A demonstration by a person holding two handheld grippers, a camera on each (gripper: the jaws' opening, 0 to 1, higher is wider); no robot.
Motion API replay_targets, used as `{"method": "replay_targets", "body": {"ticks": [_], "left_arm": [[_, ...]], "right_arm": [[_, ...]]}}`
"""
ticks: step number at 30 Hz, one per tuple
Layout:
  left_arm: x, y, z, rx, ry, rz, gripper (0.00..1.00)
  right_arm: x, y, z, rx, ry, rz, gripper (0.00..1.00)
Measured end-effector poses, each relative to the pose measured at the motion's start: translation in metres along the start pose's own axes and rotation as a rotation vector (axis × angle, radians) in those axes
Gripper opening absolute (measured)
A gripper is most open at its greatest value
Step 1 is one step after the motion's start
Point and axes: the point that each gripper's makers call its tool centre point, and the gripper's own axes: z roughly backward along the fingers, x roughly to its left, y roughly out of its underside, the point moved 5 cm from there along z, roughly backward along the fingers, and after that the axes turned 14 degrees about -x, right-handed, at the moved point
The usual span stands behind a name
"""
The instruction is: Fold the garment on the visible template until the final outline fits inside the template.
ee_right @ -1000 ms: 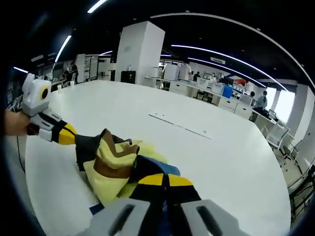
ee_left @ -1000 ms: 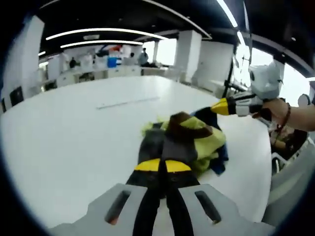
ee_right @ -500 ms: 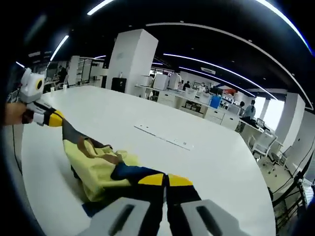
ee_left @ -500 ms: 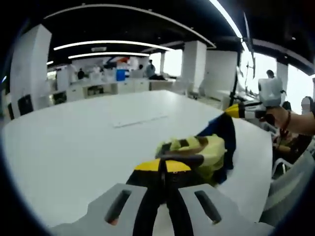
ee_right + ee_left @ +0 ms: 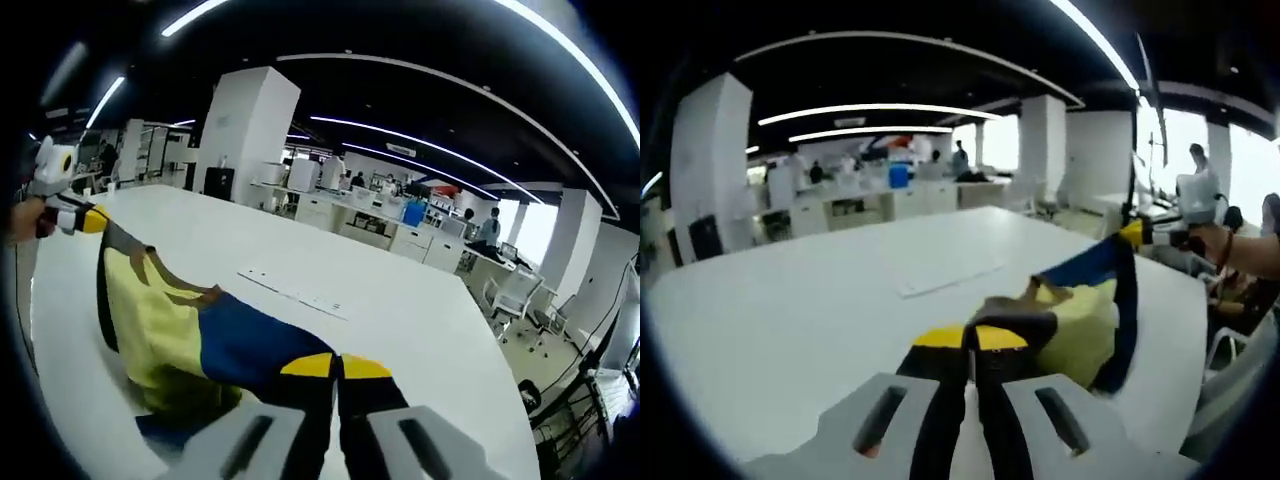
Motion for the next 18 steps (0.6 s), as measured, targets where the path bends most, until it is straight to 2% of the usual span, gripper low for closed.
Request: {"method": "replay_targets", "body": {"ticks": [7, 11, 12, 14, 15, 18], "left_arm": [[0.014, -0.003, -0.032, 0.011, -0.02, 0.007, 0.0], [0.025, -0.002, -0.058, 0.007, -0.036, 0.076, 0.0], [0.027, -0.001, -0.067, 0.005, -0.042, 0.071, 0.0], [0.032, 0.0, -0.078, 0.005, -0.04, 0.01, 0.0], [0.035, 0.004, -0.084, 0.033, -0.051, -0.013, 0.0], [0.039, 0.009, -0.1, 0.032, -0.046, 0.012, 0.0]], "right_arm": [[-0.021, 0.002, -0.018, 0.009, 0.028, -0.06, 0.0], [-0.029, 0.009, -0.031, 0.02, 0.039, -0.098, 0.0], [-0.03, 0.012, -0.035, 0.027, 0.043, -0.113, 0.0], [-0.033, 0.016, -0.042, 0.035, 0.051, -0.15, 0.0], [-0.035, 0.019, -0.047, 0.04, 0.052, -0.16, 0.0], [-0.043, 0.026, -0.06, 0.053, 0.063, -0.164, 0.0]]}}
